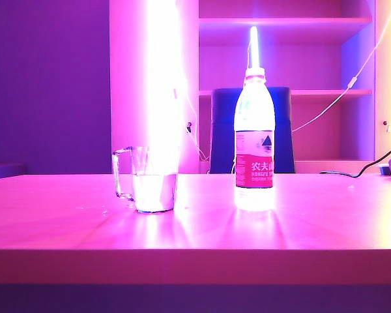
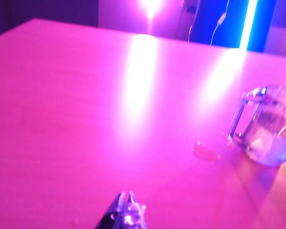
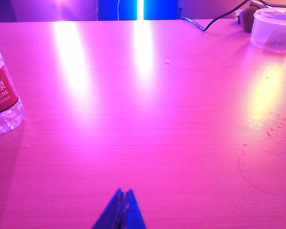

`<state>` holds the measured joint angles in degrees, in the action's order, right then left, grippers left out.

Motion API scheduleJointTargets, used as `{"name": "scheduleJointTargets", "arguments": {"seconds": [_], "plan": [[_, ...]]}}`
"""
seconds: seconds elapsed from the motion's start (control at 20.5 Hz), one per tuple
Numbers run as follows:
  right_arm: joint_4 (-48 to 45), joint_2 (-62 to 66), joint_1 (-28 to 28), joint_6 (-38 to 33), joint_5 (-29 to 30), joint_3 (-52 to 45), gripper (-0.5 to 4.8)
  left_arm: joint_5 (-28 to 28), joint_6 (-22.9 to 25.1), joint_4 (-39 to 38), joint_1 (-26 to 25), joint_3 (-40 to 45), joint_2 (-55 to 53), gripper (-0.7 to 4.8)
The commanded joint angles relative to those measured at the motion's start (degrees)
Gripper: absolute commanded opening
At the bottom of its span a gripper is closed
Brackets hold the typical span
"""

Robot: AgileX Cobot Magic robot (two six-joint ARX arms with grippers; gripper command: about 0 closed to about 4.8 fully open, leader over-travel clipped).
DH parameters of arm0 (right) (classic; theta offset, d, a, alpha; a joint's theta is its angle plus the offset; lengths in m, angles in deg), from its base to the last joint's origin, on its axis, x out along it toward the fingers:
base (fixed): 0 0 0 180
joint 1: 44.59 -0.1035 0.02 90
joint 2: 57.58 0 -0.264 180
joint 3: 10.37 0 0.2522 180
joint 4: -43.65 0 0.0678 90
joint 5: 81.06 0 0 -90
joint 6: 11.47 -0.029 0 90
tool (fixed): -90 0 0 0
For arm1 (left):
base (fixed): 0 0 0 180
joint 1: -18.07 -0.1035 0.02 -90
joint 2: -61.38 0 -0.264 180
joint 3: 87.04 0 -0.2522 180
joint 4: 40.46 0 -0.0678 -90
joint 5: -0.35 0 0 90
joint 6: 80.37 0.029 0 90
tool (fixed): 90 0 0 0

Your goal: Pick up the mineral water bottle on the table and pour water into the mug until it's half full.

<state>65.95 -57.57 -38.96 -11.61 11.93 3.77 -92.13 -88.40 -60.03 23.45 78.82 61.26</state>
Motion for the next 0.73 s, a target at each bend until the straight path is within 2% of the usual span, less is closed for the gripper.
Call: {"name": "scheduleJointTargets", "arguments": {"seconds": [0.05, 0.15, 0.73], "plan": [[-0.66, -0.11, -0.02, 0.15, -0.33, -0.33, -0.01, -0.09, 1.99, -3.23, 0.0, -0.15, -0.04, -0.05], [-0.66, -0.11, -0.02, 0.15, -0.33, -0.33, -0.01, -0.09, 3.48, -3.89, 0.0, -0.15, -0.04, -0.05], [-0.66, -0.11, -0.02, 0.15, -0.33, -0.33, -0.01, -0.07, 3.5, -3.91, 0.02, -0.15, -0.04, -0.05]]}}
